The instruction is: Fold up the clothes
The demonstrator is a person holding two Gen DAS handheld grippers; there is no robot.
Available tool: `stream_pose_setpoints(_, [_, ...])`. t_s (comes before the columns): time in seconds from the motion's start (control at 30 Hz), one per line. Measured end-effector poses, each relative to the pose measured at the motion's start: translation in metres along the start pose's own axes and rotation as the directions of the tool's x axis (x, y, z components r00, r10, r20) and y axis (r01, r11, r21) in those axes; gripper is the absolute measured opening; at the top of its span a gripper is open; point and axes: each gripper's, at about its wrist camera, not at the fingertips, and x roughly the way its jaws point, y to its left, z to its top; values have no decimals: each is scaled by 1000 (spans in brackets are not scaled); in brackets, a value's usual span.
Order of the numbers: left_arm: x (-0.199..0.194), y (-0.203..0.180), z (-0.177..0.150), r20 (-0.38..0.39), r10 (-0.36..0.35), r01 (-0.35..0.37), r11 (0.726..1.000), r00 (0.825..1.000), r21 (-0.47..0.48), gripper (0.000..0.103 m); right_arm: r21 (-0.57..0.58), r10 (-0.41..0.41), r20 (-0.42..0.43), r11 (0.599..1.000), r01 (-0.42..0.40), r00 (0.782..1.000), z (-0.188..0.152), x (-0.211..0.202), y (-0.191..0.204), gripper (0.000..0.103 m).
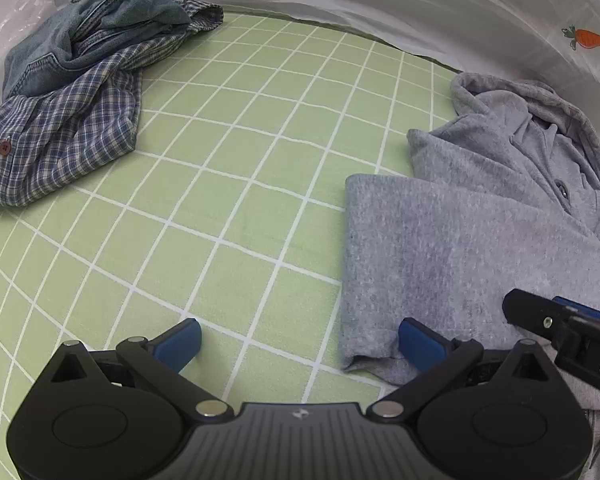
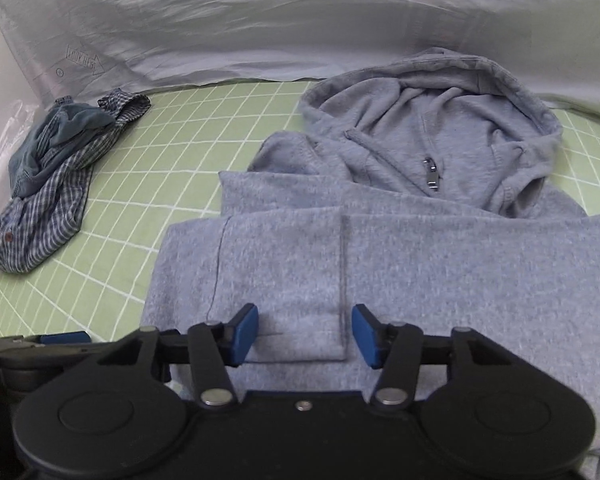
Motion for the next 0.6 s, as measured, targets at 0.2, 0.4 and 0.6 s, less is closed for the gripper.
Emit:
stream_pose_setpoints(0.2, [1, -2, -2, 17, 20, -20, 1000, 1000, -11, 103, 10, 38, -6, 999, -38, 999, -1, 1, -4, 39])
stream_pose_setpoints(0.4, [1, -4, 0, 19, 31, -30, 999, 999, -20, 103, 13, 90, -2, 996, -90, 996, -3, -4, -7, 17])
stream_pose_setpoints(0.6, [-2, -2, 4, 8, -8, 8, 1000, 1000, -11, 103, 0, 119, 42, 993, -120, 992, -5, -20, -10, 14])
